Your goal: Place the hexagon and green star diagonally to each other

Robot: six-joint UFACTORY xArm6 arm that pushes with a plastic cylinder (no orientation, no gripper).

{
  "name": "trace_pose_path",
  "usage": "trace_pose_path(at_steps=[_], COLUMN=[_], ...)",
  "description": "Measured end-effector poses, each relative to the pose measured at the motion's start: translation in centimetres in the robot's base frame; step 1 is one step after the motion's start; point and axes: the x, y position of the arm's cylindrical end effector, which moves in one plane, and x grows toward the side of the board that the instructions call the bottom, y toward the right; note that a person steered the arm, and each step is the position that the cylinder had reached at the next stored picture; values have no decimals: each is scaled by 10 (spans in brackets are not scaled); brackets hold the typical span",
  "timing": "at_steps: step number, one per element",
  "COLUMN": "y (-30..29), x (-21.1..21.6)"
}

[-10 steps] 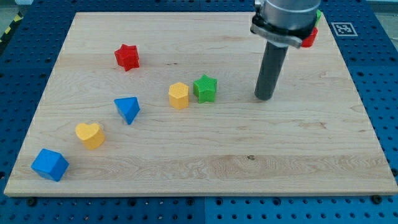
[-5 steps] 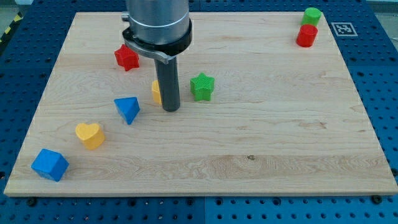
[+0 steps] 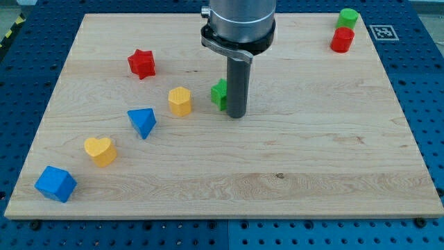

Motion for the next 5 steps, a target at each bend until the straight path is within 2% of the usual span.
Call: trace_pose_path(at_steps=[5], y=[-23], x=[-2])
